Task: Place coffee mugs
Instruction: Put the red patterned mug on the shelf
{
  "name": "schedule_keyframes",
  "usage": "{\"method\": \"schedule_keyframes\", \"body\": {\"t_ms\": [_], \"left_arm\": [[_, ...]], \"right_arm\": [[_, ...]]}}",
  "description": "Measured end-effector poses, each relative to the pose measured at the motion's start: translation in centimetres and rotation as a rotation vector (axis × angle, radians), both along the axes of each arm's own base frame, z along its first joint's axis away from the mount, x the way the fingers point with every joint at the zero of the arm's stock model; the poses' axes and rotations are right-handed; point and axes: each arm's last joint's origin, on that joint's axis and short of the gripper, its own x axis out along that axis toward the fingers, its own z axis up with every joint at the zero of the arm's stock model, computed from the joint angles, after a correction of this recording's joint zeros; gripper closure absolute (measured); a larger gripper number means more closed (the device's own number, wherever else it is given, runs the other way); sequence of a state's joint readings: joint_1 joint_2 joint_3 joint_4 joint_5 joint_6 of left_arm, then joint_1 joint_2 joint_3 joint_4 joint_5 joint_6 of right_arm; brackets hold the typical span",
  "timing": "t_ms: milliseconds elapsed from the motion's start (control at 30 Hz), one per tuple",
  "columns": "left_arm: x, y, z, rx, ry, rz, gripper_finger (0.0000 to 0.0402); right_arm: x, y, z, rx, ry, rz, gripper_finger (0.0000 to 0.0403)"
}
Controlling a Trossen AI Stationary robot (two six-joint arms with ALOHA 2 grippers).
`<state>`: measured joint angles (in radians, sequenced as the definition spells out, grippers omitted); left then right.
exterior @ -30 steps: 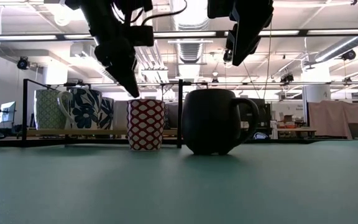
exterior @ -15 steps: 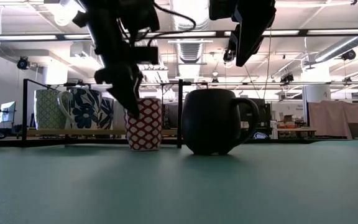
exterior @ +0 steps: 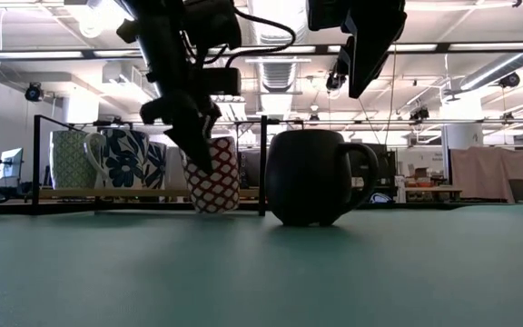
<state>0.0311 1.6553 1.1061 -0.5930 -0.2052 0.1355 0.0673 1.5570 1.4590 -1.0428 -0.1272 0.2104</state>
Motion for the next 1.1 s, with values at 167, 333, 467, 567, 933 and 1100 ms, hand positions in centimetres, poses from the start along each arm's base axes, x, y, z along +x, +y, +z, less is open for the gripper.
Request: {"method": "schedule_keyframes", "body": {"t_ms": [167,333,467,567,933,1100], "left_arm": [[0.1,0.1,1.3,0.034,0.044,-0.101,0.0388],[0.3,0.7,2.8,0.089,0.086,-0.214,0.0385],[0.3,2.0,3.8,0.128,0.112,-0.268,0.0382],[0.3,3.5,4.6,0.144,0.117,-0.261,0.0383],[-0.9,9.4,5.0,0.061,0.078,-0.164,0.0383],[-1.3,10.7,5.1,0.075,0.073,-0.135,0.0383]], "right_arm": [[-0.1,0.0,0.0,-0.001,0.006,0.000,0.0275],[-0.1,0.0,0.0,-0.001,0.011,0.000,0.0275],[-0.2,0.0,-0.1,-0.002,0.027,0.001,0.0275],[-0.3,0.0,-0.1,-0.002,0.027,0.000,0.0275],[-0.3,0.0,-0.1,-0.003,0.033,0.001,0.0275],[-0.3,0.0,-0.1,-0.003,0.033,0.001,0.0275]]}}
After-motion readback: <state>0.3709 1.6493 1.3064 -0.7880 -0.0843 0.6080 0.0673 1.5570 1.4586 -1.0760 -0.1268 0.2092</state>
